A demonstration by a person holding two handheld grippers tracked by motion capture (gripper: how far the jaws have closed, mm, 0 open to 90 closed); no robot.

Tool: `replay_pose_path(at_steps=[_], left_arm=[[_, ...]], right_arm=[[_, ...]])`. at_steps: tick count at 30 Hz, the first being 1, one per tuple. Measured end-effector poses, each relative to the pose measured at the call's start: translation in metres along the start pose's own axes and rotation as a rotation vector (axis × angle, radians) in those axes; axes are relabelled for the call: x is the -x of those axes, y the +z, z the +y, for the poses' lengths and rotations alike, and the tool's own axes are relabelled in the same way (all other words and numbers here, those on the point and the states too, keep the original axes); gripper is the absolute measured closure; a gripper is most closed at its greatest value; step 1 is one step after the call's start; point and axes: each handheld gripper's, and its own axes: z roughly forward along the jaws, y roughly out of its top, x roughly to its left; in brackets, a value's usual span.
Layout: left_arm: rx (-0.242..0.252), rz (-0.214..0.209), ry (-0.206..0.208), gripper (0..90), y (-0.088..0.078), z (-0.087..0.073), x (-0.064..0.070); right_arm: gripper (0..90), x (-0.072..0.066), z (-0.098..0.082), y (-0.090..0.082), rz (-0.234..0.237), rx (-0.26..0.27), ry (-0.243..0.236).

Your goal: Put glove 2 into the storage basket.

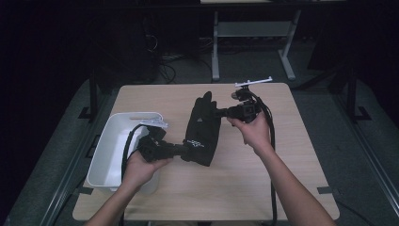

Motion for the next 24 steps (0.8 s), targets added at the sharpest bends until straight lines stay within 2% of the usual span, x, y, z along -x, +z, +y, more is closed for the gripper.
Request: replay_pose_path(at_steps=[6, 17, 24], left_arm=[[0.001, 0.01, -0.005, 82.1, -0.01, -0.004, -0.004], [0.019, 0.028, -0.016, 82.1, -0.027, -0.007, -0.011], [0.025, 0.041, -0.016, 82.2, -0.038, -0.009, -0.015]], right_arm=[[76.7, -0.007, 0.004, 0.01, 0.007, -0.008, -0.02], [76.7, -0.016, 0.014, 0.025, 0.046, -0.007, -0.023], [76.7, -0.024, 0.02, 0.033, 0.049, -0.015, -0.032]])
